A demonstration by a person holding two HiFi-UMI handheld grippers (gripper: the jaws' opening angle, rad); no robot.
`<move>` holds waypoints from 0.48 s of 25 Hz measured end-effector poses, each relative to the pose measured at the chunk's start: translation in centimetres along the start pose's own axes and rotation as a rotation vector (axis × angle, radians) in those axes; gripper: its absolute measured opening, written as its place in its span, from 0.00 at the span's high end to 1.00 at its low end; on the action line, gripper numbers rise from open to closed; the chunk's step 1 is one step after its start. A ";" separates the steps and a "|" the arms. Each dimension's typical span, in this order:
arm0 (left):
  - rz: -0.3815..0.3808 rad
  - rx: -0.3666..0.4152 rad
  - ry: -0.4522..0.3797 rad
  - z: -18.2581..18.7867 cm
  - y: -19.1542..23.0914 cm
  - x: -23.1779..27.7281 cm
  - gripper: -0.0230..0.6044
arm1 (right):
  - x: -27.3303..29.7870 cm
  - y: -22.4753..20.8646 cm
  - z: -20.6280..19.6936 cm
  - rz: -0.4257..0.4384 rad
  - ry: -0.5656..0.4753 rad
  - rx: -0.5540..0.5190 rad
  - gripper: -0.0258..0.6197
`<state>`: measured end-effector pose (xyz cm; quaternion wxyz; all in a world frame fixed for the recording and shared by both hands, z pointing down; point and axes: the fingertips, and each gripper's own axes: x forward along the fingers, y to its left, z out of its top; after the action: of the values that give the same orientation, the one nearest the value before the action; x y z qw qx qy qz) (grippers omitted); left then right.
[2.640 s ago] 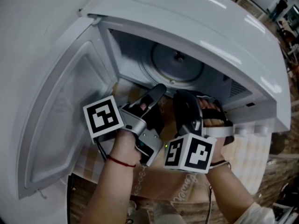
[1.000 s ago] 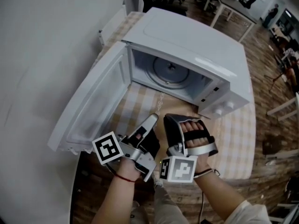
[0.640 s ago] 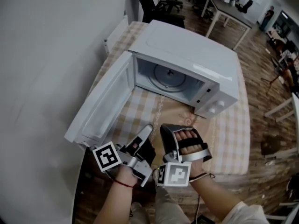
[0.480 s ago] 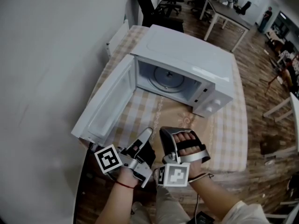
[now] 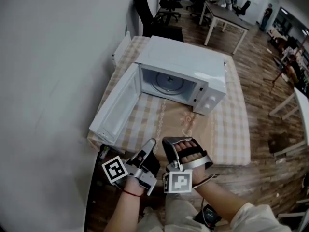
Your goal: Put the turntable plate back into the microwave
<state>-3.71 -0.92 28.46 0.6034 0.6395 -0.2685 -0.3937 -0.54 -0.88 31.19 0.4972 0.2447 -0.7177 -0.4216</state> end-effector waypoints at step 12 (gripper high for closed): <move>0.002 -0.009 0.036 -4.5 -2.8 -6.0 0.89 | -7.3 1.7 3.6 -0.010 -0.006 0.016 0.87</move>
<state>-3.66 6.88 26.62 0.6114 0.6435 -0.2564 -0.3825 -0.88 6.90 28.39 0.4909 0.2509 -0.7213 -0.4192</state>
